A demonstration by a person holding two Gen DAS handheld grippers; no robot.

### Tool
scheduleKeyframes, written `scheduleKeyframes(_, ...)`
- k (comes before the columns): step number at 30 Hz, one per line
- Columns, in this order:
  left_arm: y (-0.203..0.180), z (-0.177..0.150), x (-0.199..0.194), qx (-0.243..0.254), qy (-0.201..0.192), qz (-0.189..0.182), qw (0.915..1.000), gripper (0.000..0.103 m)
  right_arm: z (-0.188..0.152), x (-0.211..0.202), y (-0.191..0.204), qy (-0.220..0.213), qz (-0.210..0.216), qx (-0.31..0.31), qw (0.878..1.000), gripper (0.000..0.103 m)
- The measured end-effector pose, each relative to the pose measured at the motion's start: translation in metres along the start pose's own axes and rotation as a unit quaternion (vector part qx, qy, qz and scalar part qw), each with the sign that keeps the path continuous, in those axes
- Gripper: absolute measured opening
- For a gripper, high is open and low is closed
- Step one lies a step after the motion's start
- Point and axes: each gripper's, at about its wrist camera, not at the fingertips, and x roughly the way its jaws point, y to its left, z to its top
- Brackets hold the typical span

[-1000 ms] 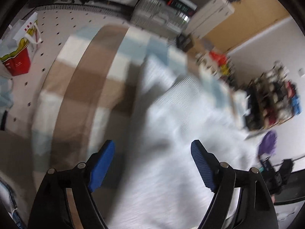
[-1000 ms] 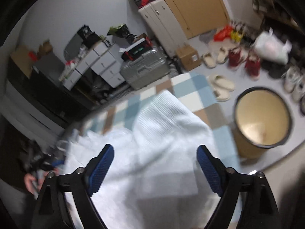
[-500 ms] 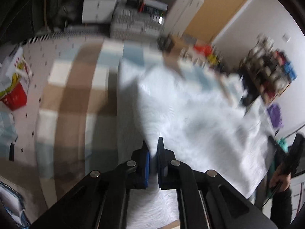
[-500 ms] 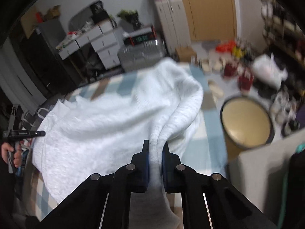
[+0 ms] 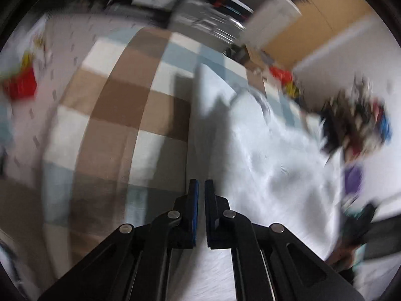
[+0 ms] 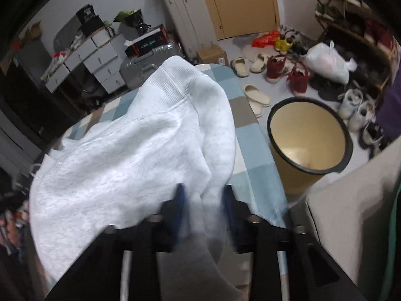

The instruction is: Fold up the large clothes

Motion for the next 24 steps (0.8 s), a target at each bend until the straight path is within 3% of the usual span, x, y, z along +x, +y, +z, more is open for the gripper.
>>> scheduleKeyframes(1,-0.008,-0.003,-0.002,0.025,0.002,0.009,0.9996,0.007,-0.001,-0.004,-0.002,0.005,0.018,0.005,1.0,0.076)
scheduleKeyframes(2,-0.014,-0.005,-0.002,0.042,0.015,0.01,0.9989,0.021,-0.003,-0.008,-0.004,0.008,0.027,0.008,1.0,0.075)
scheduleKeyframes(3,-0.014,-0.008,-0.002,0.042,0.02,0.013,0.9988,0.028,-0.005,-0.01,-0.006,0.012,0.024,0.01,1.0,0.075)
scheduleKeyframes(6,-0.005,-0.01,-0.022,0.012,-0.028,-0.01,0.9995,0.036,-0.013,-0.014,-0.006,0.021,0.037,0.005,0.999,0.076)
scheduleKeyframes(8,0.003,-0.011,-0.032,-0.008,-0.045,-0.037,0.9983,0.084,-0.02,-0.015,-0.003,0.025,0.031,0.0,0.999,0.076)
scheduleKeyframes(9,0.005,-0.013,-0.038,-0.018,-0.056,-0.054,0.9968,0.087,-0.022,-0.015,-0.001,0.027,0.033,-0.003,0.999,0.076)
scheduleKeyframes(11,-0.002,-0.016,-0.031,-0.001,-0.031,-0.07,0.997,0.087,-0.023,-0.013,0.003,0.029,0.036,-0.006,0.999,0.076)
scheduleKeyframes(15,-0.022,-0.021,0.023,0.024,0.061,-0.049,0.9966,0.087,-0.024,-0.005,0.007,0.044,0.046,-0.019,0.998,0.075)
scheduleKeyframes(19,-0.012,-0.024,0.052,-0.022,0.101,-0.049,0.9935,0.083,-0.022,0.007,0.011,0.054,0.036,-0.023,0.998,0.076)
scheduleKeyframes(20,-0.013,-0.024,0.05,-0.023,0.086,-0.05,0.9948,0.072,-0.02,0.01,0.012,0.055,0.037,-0.021,0.998,0.075)
scheduleKeyframes(22,-0.022,-0.029,0.053,-0.007,0.119,-0.057,0.9913,0.034,-0.019,0.016,0.017,0.067,0.039,-0.03,0.997,0.073)
scheduleKeyframes(24,-0.031,-0.033,0.051,0.0,0.116,-0.027,0.9929,0.033,-0.02,0.021,0.025,0.082,0.043,-0.049,0.995,0.061)
